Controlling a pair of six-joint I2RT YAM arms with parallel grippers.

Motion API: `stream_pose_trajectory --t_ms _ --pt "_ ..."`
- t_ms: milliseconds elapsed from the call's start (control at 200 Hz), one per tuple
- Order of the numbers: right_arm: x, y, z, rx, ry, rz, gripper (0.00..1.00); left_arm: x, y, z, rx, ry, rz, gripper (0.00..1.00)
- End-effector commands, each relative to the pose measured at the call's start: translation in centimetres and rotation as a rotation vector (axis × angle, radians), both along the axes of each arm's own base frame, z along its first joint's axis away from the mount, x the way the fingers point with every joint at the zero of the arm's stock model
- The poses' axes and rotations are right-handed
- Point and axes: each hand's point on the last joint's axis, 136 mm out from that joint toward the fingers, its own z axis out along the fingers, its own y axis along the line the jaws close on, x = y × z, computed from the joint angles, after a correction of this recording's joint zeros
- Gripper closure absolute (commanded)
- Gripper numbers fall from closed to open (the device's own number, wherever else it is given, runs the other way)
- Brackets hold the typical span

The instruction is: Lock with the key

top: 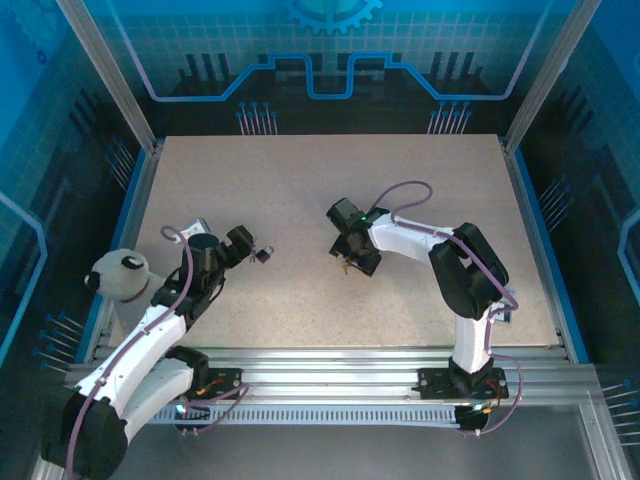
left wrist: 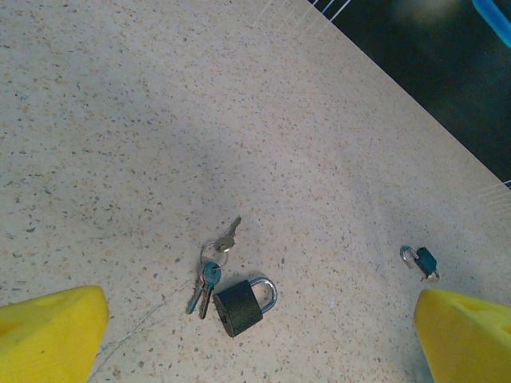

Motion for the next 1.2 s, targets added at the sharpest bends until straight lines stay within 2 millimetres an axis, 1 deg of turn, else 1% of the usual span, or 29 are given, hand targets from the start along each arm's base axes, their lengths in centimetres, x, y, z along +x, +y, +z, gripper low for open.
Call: stream_pose_trajectory --t_ms 0,90,100,125,310,340,425,440,470,610,756,991,1101,1196 --pt "0.9 0.0 -0.2 0.002 0.002 -0.009 0.29 0.0 -0.4 -0.4 -0.008 0.003 -0.018 0.01" --pt "1.2 -0.2 -0.4 0.000 0.004 -0.005 0.30 0.0 -0.5 -0.4 -0.009 0.003 -0.019 0.01" --pt "1.3 -0.1 -0.4 0.001 0.004 -0.002 0.32 -0.1 -0.5 -0.5 -0.008 0.003 -0.018 0.01" --pt "1.4 -0.1 -0.4 0.002 0.004 0.004 0.33 0.0 -0.5 -0.4 -0.007 0.002 -0.019 0.01" --pt "2.0 -0.4 -0.6 -0.006 0.008 0.024 0.34 -0.1 -0.5 -0.5 -0.007 0.004 -0.021 0.01" --pt "2.1 -0.5 -0.6 -0.007 0.005 0.029 0.37 0.0 -0.5 -0.4 -0.008 0.001 -0.022 0.01" --pt "2.5 -0.6 -0.5 -0.010 -0.005 0.049 0.38 -0.1 -0.5 -0.5 -0.007 0.003 -0.020 0.01" --pt "2.5 -0.6 -0.4 -0.010 -0.006 0.054 0.40 -0.1 -0.5 -0.5 -0.006 0.004 -0.023 0.01" --pt "2.7 -0.5 -0.4 -0.010 -0.013 0.067 0.41 -0.1 -0.5 -0.5 -0.005 0.004 -0.022 0.01" --pt "3.1 -0.1 0.1 -0.005 -0.054 0.145 0.42 -0.1 -0.5 -0.5 -0.005 0.005 -0.022 0.01" --pt "2.9 0.1 0.7 -0.002 -0.113 0.215 0.40 0.0 -0.5 -0.4 -0.007 0.002 -0.021 0.01" --pt "1.9 -0.9 1.6 -0.065 -0.156 0.284 0.40 0.0 -0.5 -0.6 -0.010 0.005 -0.022 0.01" --pt "1.4 -1.1 1.7 -0.090 -0.163 0.316 0.40 0.0 -0.6 -0.6 -0.011 0.005 -0.024 0.01" --pt "1.1 -0.8 1.5 -0.091 -0.162 0.357 0.40 0.0 -0.6 -0.6 -0.012 0.004 -0.026 0.01"
